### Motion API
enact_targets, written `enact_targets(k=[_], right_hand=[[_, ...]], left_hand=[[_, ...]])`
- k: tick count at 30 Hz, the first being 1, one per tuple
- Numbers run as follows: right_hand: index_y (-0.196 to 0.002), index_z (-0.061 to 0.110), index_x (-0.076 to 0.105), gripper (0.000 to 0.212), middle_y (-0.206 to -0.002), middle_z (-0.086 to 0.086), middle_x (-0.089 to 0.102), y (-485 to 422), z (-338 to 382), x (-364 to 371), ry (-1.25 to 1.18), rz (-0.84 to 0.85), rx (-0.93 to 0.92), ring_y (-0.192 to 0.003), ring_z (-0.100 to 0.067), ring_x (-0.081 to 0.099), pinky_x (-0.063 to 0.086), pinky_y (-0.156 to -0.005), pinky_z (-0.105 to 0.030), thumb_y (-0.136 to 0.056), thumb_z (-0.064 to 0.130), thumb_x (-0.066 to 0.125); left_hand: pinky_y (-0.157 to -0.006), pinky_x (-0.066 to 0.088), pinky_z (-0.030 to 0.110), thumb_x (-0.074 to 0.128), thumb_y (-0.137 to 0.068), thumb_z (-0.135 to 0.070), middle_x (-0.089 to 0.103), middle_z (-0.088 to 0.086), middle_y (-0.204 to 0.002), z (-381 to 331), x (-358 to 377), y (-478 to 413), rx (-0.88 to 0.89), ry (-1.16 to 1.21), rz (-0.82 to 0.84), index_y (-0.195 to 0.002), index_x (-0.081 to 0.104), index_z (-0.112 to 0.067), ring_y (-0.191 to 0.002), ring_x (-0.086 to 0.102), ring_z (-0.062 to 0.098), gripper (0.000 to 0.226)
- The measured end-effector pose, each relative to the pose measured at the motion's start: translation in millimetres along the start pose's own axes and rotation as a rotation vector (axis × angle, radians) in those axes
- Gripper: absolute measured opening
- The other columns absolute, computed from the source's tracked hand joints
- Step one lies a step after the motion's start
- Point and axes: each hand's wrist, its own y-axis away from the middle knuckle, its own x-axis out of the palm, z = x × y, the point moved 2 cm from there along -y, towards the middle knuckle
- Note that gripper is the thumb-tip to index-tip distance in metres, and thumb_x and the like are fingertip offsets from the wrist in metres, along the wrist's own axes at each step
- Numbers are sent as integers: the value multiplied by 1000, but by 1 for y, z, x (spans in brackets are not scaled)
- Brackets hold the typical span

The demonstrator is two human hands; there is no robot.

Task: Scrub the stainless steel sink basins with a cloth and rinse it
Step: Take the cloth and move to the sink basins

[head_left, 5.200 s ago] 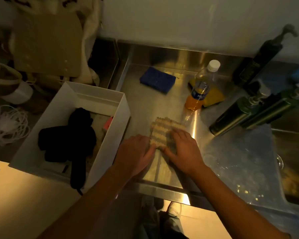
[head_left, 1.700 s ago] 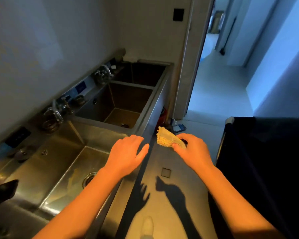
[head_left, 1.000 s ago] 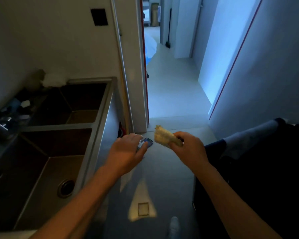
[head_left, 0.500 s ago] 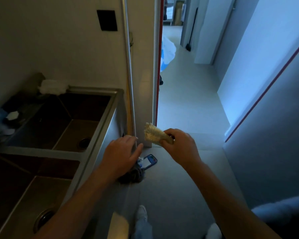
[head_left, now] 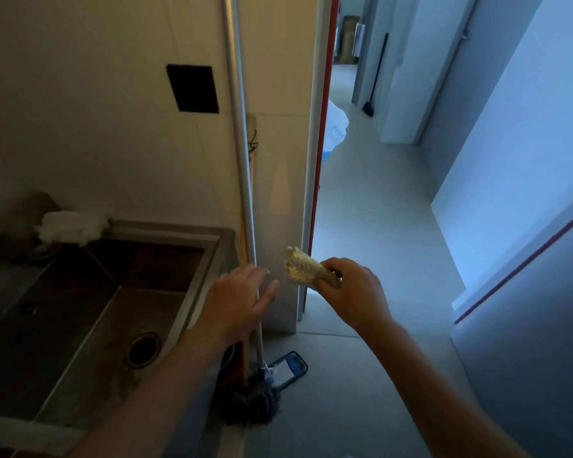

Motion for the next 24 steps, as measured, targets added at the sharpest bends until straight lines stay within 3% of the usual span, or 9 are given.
enact_targets(k=[6, 12, 15, 20, 24], right_hand=[[-103, 32, 68, 19, -88, 14, 66, -100, -21, 22, -50, 86, -101, -77, -3, 60, 54, -71, -23, -89, 44, 66], [-101, 35, 66, 13, -84, 18, 63, -175, 6, 54, -97, 314, -321, -74, 4, 58, 50, -68, -18, -91, 43, 61], [-101, 36, 67, 12, -87, 19, 62, -193, 43, 78, -115, 420, -462, -75, 6, 57, 41, -66, -13, -90, 40, 62], [-105, 35, 67, 17, -93, 16, 66, -194, 123, 126, -178, 600, -665, -83, 1, 61, 52, -75, -22, -90, 38, 62], [-106, 31, 67, 20, -91, 12, 65, -169, 188, 165, -203, 681, -795, -79, -3, 62, 57, -71, -34, -88, 39, 63]], left_hand=[[-80, 49, 35, 30, -99, -56, 64, -7, -103, 30, 16, -64, -114, -51, 1, -110, 65, -24, -93, 61, 14, 49], [-72, 49, 39, 29, -99, -56, 62, -6, -94, 64, 14, -78, -355, -51, -66, -107, 62, -25, -83, 60, 15, 46], [-72, 48, 35, 34, -99, -54, 62, -8, -93, 83, -2, -55, -510, -69, -161, -103, 64, -25, -83, 60, 12, 41], [-82, 46, 30, 27, -97, -61, 62, -11, -105, 116, -37, 11, -790, -117, -240, -115, 61, -27, -96, 58, 8, 51], [-83, 47, 30, 27, -99, -58, 64, -8, -110, 134, -66, 74, -908, -194, -302, -119, 62, -24, -98, 60, 10, 53]])
